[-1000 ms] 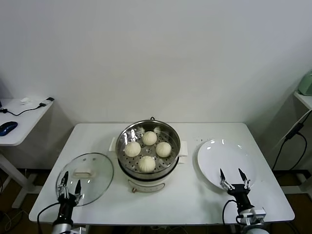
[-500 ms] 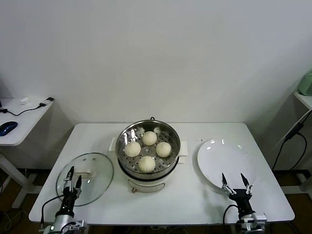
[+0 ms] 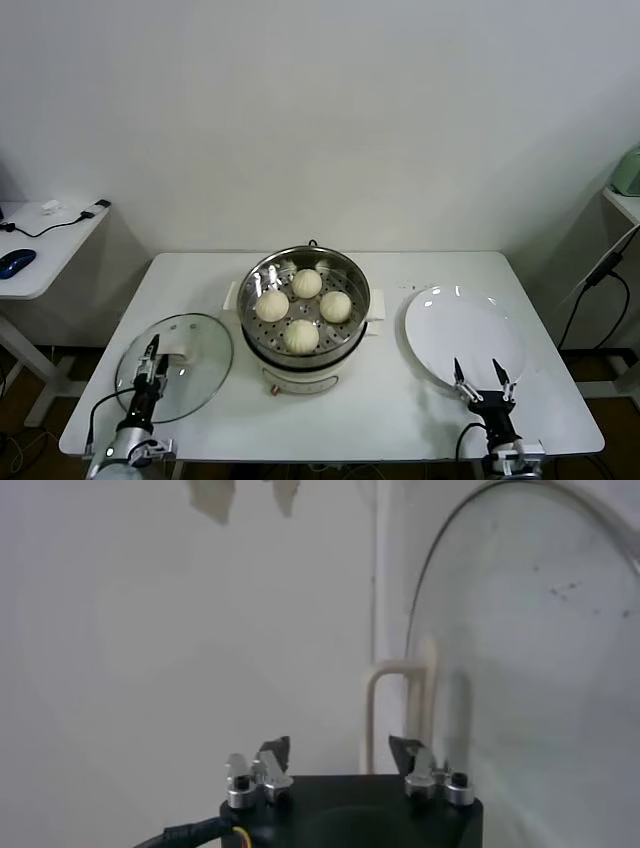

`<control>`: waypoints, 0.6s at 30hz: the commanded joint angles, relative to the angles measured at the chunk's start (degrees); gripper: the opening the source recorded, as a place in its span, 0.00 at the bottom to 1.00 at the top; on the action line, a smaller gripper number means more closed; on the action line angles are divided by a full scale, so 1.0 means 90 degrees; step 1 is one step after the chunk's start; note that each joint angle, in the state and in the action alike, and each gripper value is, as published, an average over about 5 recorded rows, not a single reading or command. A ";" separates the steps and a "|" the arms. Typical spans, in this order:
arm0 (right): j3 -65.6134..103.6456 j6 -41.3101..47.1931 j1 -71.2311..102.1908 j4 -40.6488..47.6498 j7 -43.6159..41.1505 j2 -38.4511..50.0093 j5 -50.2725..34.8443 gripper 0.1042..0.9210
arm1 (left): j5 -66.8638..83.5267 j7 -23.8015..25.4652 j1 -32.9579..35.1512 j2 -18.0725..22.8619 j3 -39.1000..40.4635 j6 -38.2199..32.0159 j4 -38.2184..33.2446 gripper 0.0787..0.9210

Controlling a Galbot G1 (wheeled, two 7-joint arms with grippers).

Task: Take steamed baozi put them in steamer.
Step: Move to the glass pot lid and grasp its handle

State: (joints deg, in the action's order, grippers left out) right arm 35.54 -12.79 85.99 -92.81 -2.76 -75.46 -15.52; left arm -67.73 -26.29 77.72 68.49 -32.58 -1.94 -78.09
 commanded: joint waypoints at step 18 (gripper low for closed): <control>0.0016 -0.0014 0.0006 -0.0130 -0.0013 -0.0032 0.0141 0.88 | -0.0218 0.0014 -0.0254 0.0192 0.0016 0.0103 0.0194 0.08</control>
State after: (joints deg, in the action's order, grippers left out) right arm 35.62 -12.96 86.10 -93.41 -2.88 -75.71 -14.44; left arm -69.14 -25.67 76.10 69.95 -32.56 -1.33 -76.68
